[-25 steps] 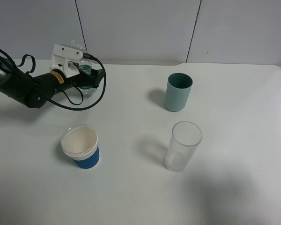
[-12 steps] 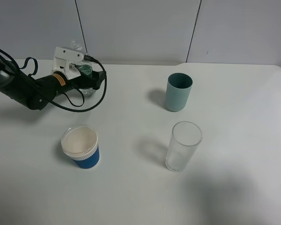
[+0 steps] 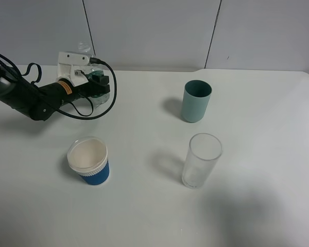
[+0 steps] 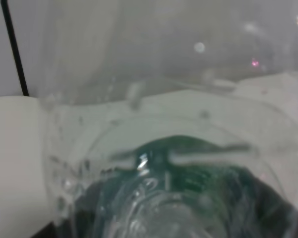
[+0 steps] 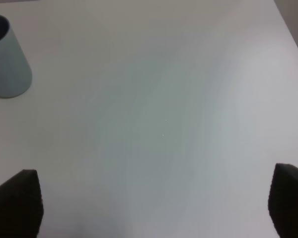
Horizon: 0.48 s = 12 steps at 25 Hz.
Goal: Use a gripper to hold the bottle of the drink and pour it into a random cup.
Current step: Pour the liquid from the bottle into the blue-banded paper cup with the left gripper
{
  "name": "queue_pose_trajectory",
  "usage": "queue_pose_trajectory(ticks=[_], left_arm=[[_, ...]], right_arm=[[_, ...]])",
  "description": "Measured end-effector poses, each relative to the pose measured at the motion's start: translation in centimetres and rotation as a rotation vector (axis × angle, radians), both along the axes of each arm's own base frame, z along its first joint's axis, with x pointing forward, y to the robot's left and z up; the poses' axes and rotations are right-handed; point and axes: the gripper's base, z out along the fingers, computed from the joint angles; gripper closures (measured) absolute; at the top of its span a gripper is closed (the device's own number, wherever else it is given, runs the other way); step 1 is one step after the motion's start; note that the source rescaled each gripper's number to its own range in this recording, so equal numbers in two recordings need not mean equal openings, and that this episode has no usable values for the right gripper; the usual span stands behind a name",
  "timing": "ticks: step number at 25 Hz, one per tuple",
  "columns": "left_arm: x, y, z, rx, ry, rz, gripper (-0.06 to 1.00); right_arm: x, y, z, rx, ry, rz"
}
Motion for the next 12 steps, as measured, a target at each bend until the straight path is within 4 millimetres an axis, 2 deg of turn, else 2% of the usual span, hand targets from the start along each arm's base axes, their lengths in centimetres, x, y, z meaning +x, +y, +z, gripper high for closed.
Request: queue_pose_trajectory(ticks=[12], left_arm=[[0.0, -0.03, 0.36, 0.04, -0.016, -0.014, 0.94]], right_arm=[[0.0, 0.0, 0.0, 0.0, 0.0, 0.0]])
